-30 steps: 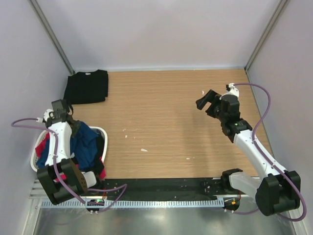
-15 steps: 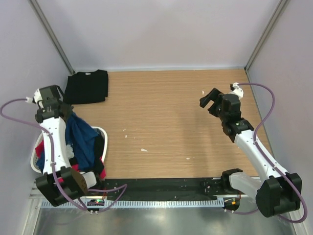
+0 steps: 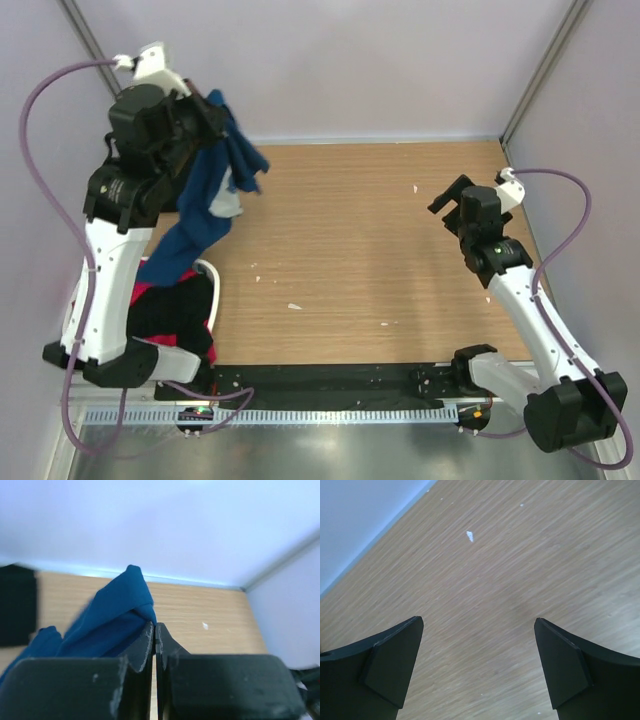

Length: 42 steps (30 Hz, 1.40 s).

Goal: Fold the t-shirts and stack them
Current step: Move the tshirt to the center of the board

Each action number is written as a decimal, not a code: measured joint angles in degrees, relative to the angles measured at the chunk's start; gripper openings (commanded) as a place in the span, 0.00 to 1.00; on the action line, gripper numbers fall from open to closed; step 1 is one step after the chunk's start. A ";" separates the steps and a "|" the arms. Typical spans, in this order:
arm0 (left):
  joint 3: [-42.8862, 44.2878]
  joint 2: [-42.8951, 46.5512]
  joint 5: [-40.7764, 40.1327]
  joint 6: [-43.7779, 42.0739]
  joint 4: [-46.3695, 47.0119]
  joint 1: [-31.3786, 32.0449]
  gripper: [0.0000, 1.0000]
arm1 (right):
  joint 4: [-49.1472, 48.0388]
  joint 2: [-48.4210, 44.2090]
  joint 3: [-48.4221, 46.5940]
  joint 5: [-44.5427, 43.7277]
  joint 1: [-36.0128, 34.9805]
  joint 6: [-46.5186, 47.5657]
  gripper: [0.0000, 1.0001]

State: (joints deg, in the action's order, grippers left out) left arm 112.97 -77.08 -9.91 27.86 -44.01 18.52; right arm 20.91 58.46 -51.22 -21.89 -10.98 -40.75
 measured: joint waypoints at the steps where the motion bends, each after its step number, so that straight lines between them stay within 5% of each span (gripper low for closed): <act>1: 2.36 -1.75 -0.24 -1.01 0.24 2.95 0.00 | 1.64 -0.94 0.00 -1.20 0.20 -0.17 1.00; 10: 11.10 -14.88 -0.11 -7.15 2.23 24.44 0.00 | 11.85 -11.02 -1.42 -9.57 0.79 -0.63 1.00; 18: -13.79 -14.01 5.40 -5.20 5.22 26.88 0.00 | 16.81 -14.69 -2.56 -12.24 0.94 0.20 1.00; 25: -32.57 -22.29 11.58 -2.45 5.70 30.73 0.00 | 11.80 -9.62 1.09 1.73 1.05 4.37 1.00; 33: -37.48 -24.33 10.69 -0.98 3.98 31.34 0.87 | 6.84 2.58 6.23 16.59 -1.46 7.82 1.00; 35: -37.48 -22.62 8.09 -0.22 3.04 31.28 0.97 | 5.68 4.76 6.14 17.49 -4.63 8.33 1.00; 42: -43.25 -8.28 2.95 4.70 1.14 24.33 0.99 | 0.50 14.93 2.75 18.80 -20.28 9.07 0.97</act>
State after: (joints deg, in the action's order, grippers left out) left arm 69.71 -85.36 -6.96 32.56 -42.87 42.85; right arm 21.41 73.38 -48.47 -3.09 -31.27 -31.68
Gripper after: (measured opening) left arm 0.987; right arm 0.986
